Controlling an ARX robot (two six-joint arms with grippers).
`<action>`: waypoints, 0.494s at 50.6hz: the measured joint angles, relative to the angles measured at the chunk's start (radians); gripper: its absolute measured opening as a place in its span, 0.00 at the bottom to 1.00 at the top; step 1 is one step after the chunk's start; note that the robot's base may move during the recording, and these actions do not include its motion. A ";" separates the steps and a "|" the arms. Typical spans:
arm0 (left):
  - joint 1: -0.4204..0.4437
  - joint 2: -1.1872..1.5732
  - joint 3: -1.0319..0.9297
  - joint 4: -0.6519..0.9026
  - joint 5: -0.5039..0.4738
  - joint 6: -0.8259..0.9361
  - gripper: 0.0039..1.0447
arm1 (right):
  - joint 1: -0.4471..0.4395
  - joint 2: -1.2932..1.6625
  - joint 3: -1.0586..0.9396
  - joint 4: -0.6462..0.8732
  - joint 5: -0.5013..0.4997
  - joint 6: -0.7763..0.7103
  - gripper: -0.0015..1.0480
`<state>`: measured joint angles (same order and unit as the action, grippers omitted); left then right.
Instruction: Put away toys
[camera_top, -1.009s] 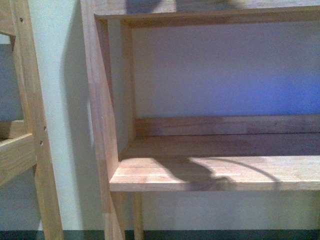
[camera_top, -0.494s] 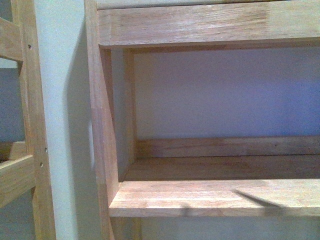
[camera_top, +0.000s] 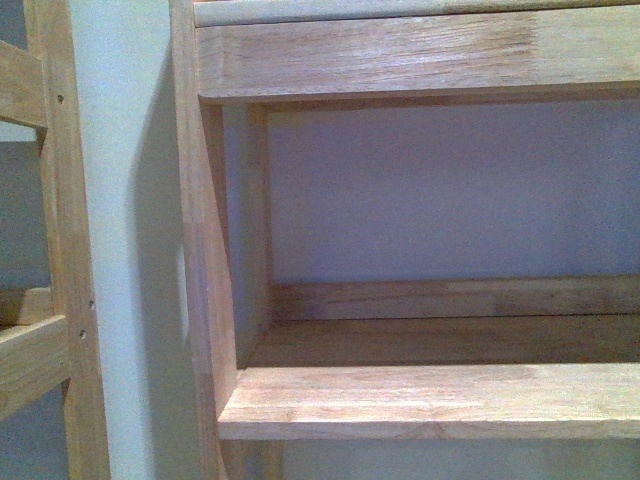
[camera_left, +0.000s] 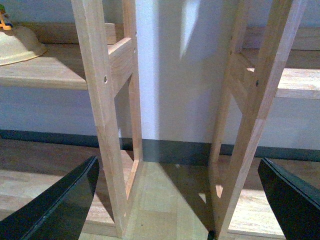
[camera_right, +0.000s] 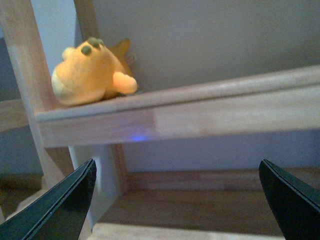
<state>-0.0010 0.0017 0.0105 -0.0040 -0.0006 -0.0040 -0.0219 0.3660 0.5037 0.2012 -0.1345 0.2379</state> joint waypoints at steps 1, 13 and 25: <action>0.000 0.000 0.000 0.000 0.000 0.000 0.94 | 0.014 -0.020 -0.028 0.005 0.015 -0.007 0.94; 0.000 0.000 0.000 0.000 0.000 0.000 0.94 | 0.212 -0.148 -0.227 -0.123 0.290 -0.153 0.83; 0.000 0.000 0.000 0.000 0.001 0.000 0.94 | 0.172 -0.224 -0.358 -0.229 0.263 -0.214 0.52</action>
<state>-0.0010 0.0017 0.0105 -0.0040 0.0002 -0.0040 0.1505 0.1421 0.1455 -0.0280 0.1284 0.0238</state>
